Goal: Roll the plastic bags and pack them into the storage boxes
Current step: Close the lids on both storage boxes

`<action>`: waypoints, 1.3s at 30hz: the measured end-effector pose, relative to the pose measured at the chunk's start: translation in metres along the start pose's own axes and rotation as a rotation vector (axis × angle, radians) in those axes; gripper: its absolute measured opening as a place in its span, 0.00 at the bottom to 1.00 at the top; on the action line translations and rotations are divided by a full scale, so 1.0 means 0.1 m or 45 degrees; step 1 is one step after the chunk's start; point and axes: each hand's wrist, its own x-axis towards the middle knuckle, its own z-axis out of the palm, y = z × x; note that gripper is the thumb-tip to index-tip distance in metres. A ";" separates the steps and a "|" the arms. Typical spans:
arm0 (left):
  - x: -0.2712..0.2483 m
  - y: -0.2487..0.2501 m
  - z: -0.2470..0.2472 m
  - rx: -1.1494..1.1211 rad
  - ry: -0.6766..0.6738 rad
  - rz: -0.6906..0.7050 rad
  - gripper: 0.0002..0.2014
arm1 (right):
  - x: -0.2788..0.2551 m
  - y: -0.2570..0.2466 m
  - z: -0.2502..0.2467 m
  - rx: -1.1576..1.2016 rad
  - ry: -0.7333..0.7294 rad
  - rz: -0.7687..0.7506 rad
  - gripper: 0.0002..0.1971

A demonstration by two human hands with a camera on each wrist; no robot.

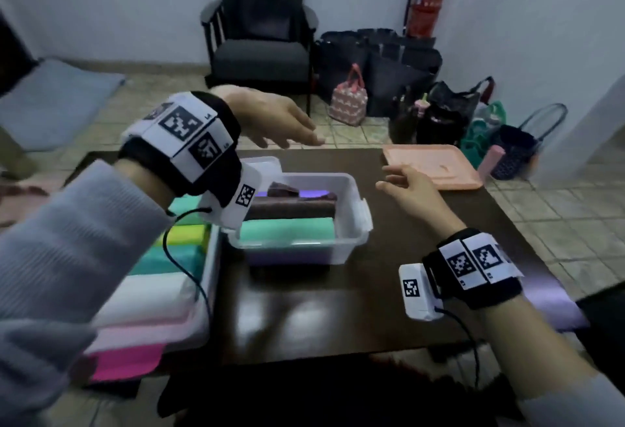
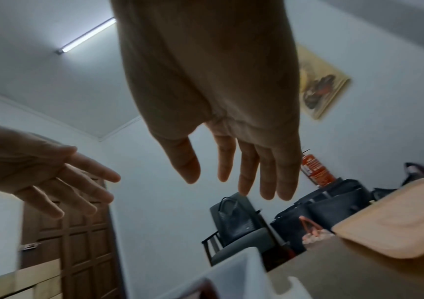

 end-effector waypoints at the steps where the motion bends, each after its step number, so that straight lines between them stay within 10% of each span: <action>1: -0.06 -0.15 -0.14 -0.036 0.037 -0.044 0.26 | 0.08 -0.13 0.08 -0.013 -0.037 -0.039 0.21; 15: -0.22 -2.09 -0.34 0.088 0.190 -0.738 0.24 | 1.31 -1.41 1.18 -0.769 -0.623 -0.336 0.16; 21: -0.15 -2.53 -0.24 -0.057 0.179 -0.711 0.31 | 1.74 -1.23 1.70 -1.485 -0.735 -0.422 0.18; 31: 0.05 -2.75 -0.30 -0.319 0.268 -0.696 0.25 | 2.37 -0.95 2.01 -1.299 -0.918 0.079 0.19; 39: 0.12 -2.78 -0.41 -0.488 0.166 -0.684 0.24 | 2.55 -0.83 2.16 -1.376 -0.903 -0.054 0.12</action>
